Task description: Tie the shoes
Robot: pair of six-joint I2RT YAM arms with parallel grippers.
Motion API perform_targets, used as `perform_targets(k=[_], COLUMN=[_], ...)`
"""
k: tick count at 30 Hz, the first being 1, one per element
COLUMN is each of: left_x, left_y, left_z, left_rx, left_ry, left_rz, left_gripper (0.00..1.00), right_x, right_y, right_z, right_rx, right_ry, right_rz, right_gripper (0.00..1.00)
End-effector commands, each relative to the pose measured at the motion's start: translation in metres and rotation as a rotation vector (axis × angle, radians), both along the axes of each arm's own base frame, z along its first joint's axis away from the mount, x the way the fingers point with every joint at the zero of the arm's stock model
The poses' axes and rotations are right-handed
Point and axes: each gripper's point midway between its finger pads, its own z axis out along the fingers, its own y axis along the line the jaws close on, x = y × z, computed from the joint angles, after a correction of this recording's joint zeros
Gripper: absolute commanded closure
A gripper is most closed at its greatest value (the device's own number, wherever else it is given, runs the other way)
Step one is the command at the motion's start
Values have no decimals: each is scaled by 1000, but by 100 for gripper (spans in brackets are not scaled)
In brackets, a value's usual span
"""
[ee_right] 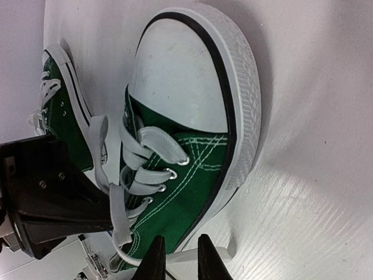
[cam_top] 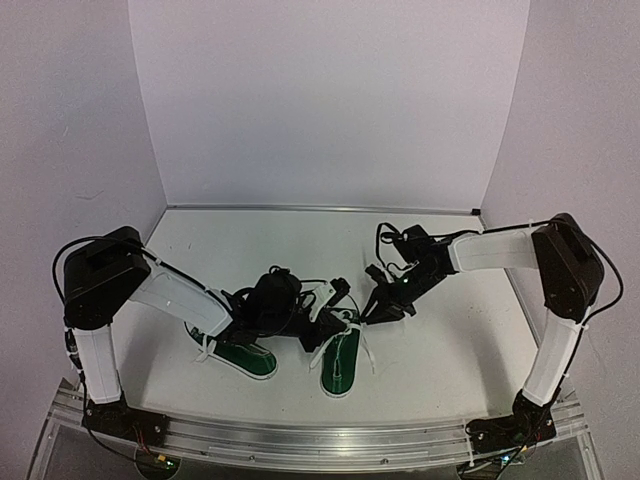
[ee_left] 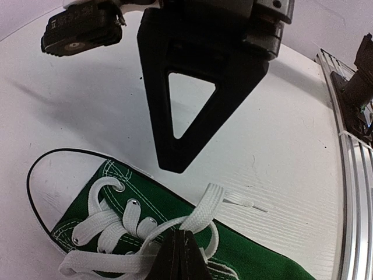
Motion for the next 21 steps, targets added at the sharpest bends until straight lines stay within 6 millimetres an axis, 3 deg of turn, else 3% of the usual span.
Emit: perform_targets(k=[1, 7, 15, 21], left_x=[-9, -8, -10, -11], left_y=[1, 1, 2, 0], left_z=[7, 7, 2, 2], left_rx=[22, 23, 30, 25], left_ry=[-1, -1, 7, 9], left_rz=[-41, -39, -46, -54], left_gripper=[100, 100, 100, 100], right_x=[-3, -18, -24, -26], right_y=[22, 35, 41, 48], right_z=[3, -2, 25, 32], right_rx=[32, 52, 132, 175], right_ry=[-26, 1, -14, -9], right_rz=[77, 134, 166, 185], right_gripper=[85, 88, 84, 83])
